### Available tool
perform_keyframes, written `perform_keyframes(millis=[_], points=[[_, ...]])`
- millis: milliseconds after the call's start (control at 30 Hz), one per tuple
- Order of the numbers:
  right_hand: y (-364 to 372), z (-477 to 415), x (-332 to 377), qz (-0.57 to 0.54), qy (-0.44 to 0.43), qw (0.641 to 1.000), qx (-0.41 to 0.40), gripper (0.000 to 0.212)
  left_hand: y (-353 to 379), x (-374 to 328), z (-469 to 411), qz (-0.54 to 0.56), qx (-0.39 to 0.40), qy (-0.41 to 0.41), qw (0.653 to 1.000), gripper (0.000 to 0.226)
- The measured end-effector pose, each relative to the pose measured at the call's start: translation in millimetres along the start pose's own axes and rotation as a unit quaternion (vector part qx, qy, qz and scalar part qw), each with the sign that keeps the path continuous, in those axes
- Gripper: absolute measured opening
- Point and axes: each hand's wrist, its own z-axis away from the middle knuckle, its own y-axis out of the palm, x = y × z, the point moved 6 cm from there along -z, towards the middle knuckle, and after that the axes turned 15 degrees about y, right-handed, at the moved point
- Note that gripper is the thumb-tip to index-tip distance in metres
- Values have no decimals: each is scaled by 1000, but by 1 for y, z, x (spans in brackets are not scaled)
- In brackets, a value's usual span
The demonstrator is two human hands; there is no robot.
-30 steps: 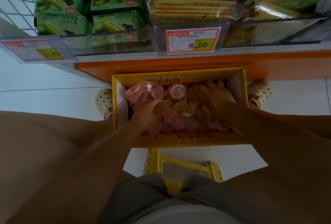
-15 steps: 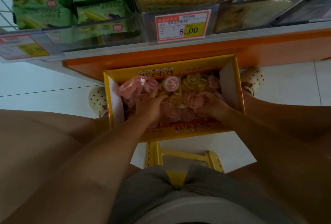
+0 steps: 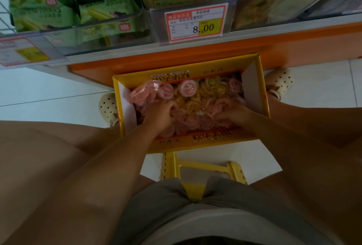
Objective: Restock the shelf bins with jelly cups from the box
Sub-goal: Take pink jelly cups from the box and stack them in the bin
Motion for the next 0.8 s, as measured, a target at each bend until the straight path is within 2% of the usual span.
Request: perform_keyframes(millis=[100, 267, 367, 467, 533, 600, 733, 800], points=[[0, -4, 0, 23, 0, 1000, -7, 37, -8, 6, 7, 121, 7, -33, 992, 30], [4, -9, 2, 57, 1, 998, -11, 50, -22, 18, 25, 241, 43, -80, 966, 34], [8, -10, 1, 78, -3, 997, -8, 58, -32, 22, 34, 233, 68, -102, 965, 26], [12, -5, 2, 86, -8, 996, -10, 40, -25, 23, 44, 219, 99, -154, 958, 23], [14, -3, 2, 90, -11, 996, 4, 37, -11, 21, 51, 241, 107, -185, 947, 25], [19, -1, 3, 110, -12, 994, 18, 42, -3, 13, 57, 251, 118, -168, 946, 23], [24, -1, 4, 129, -3, 991, 33, 52, 1, 11, 51, 186, 104, -102, 972, 55], [26, -1, 4, 139, -3, 990, 32, 55, 3, 15, 50, 178, 92, -112, 973, 51]])
